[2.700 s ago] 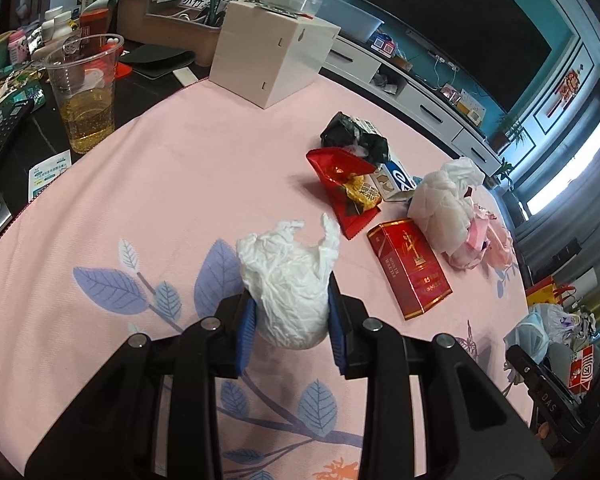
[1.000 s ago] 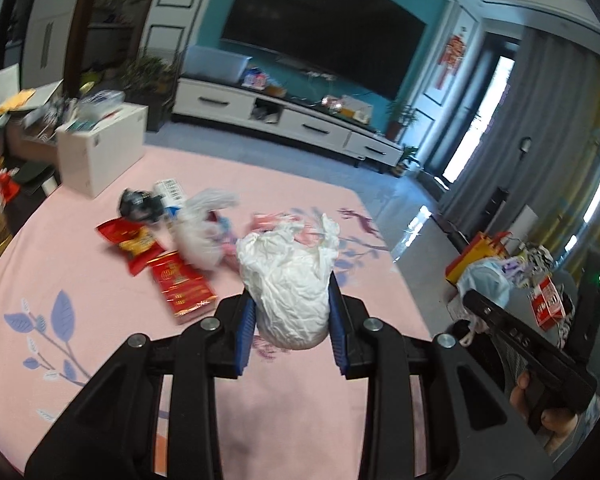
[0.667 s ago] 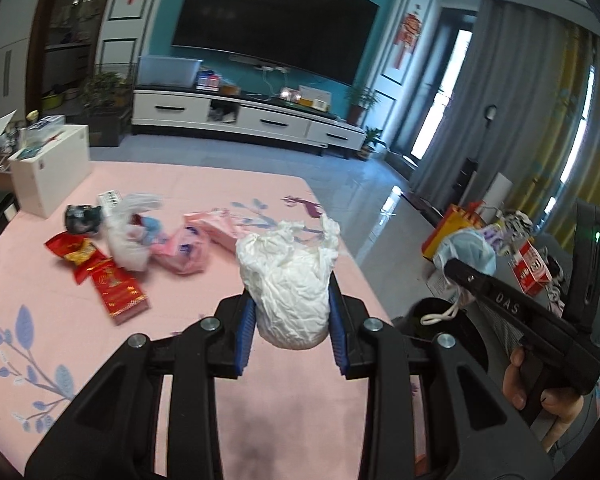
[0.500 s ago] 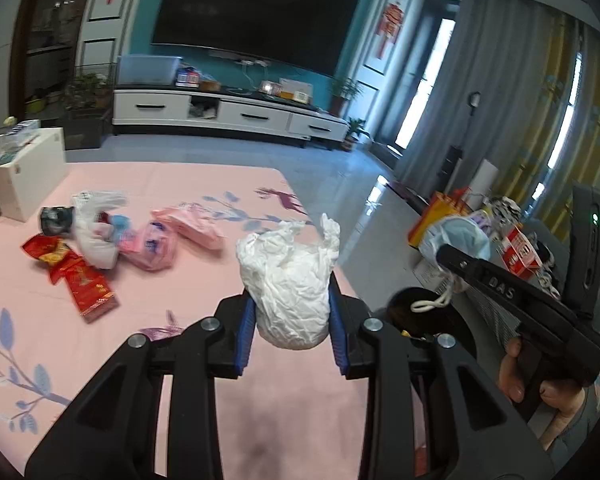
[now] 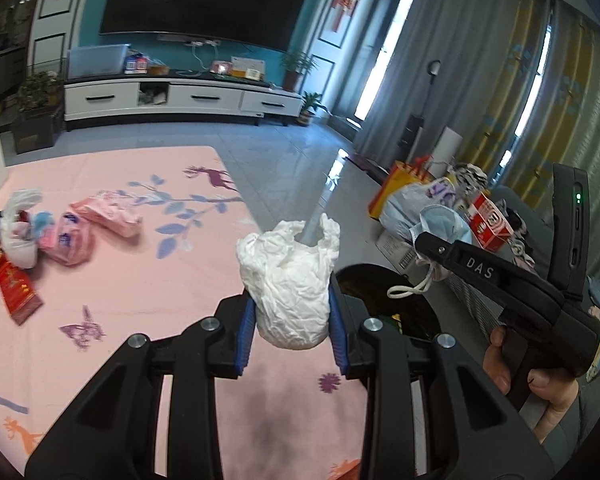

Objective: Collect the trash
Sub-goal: 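Lower both tools into the black bin and open them to drop the tissue and mask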

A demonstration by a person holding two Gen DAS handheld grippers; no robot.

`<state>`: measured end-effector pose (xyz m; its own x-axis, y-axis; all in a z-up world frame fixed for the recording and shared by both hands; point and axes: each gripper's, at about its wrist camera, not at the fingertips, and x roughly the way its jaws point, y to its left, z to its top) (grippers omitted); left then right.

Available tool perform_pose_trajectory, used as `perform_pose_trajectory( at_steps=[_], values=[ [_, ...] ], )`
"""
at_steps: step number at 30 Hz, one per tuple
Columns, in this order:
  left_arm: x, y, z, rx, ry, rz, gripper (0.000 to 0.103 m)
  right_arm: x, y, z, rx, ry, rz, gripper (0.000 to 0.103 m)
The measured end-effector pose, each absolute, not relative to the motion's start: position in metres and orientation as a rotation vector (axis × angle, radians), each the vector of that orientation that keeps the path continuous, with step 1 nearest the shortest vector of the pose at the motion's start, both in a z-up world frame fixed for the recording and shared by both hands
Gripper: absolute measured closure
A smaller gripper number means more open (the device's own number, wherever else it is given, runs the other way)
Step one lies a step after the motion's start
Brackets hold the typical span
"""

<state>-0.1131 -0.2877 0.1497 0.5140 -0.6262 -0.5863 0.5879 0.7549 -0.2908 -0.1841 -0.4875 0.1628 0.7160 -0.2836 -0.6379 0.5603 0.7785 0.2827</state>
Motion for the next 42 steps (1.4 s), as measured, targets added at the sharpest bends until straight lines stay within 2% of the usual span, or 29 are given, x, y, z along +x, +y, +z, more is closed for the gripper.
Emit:
perform_pose_trajectory(
  at_steps=[13,34,38,40,42],
  values=[
    [-0.119,-0.364,0.117,-0.025,0.839,-0.894,0.070,-0.213,-0.548,0.135,0.610,0.650,-0.654,0.076],
    [-0.115,-0.466,0.031,0.045,1.097,-1.036,0.070,-0.220,-0.599,0.081,0.770,0.795,-0.742,0.076],
    [-0.115,-0.471,0.027,0.059,1.110,-1.041,0.069,-0.223,-0.603,0.078,0.782,0.807,-0.758,0.073],
    [-0.116,-0.472,0.027,0.062,1.109,-1.042,0.068,-0.223,-0.605,0.078,0.790,0.805,-0.763,0.068],
    [-0.116,-0.472,0.028,0.060,1.108,-1.040,0.062,-0.224,-0.605,0.078,0.800,0.797,-0.767,0.062]
  ],
)
